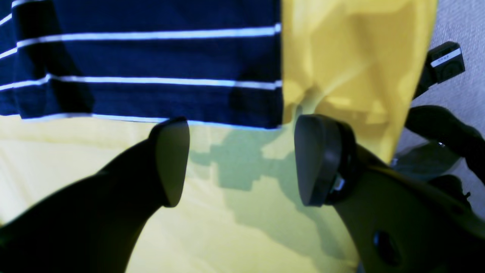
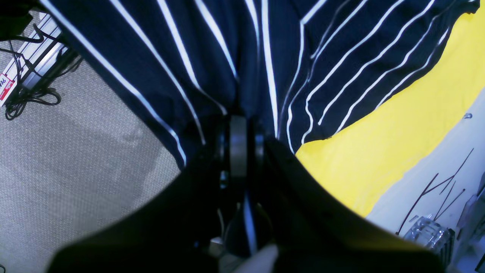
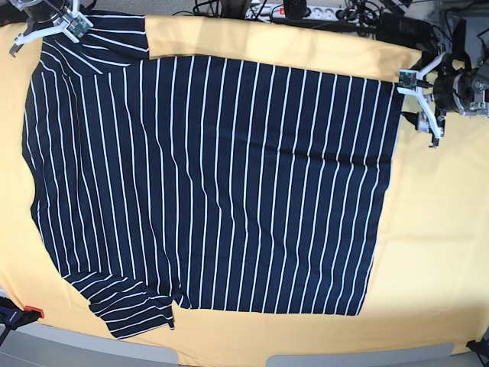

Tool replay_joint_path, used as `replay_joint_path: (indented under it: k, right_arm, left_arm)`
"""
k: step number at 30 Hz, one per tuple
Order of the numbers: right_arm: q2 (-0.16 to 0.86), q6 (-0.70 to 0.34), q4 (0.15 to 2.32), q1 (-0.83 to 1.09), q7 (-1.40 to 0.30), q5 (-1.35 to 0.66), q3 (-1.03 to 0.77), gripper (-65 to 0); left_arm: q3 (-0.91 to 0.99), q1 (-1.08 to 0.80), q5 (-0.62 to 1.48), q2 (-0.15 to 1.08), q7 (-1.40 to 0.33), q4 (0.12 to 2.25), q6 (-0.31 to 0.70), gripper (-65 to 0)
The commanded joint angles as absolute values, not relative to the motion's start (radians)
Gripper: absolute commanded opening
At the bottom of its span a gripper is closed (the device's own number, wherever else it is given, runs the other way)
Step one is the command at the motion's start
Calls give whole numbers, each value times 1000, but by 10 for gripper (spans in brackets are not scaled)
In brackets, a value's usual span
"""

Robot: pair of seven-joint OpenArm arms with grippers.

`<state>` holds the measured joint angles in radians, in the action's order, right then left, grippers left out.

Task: Fold the T-shirt properly
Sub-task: 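Grasp the shirt edges with both grippers and pull them apart, then drag the grasped shirt edges outward to flatten the shirt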

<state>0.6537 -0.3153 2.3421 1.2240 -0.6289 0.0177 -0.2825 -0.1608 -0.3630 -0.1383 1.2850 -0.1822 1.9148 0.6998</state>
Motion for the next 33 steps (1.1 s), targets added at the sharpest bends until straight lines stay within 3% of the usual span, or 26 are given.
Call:
replay_joint_path:
  k: [1, 8, 12, 18, 33]
  right_arm:
    - [662, -302, 2356, 1235, -621, 22, -290, -650]
    - [662, -302, 2356, 1232, -621, 22, -290, -650]
    - [662, -302, 2356, 1232, -621, 22, -290, -650]
    - [662, -302, 2356, 1233, -622, 22, -289, -650]
    - [662, -302, 2356, 1232, -620, 22, -289, -650]
  left_arm:
    - [-152, -355, -131, 1310, -162, 1922, 698, -216]
    - [-248, -354, -238, 1309, -149, 1921, 656, -216]
    - [-322, -349, -298, 1295, -150, 1921, 539, -215]
    - [-335, -292, -302, 1233, -157, 1921, 537, -215]
    - [-335, -198, -208, 1232, -157, 1946, 542, -220]
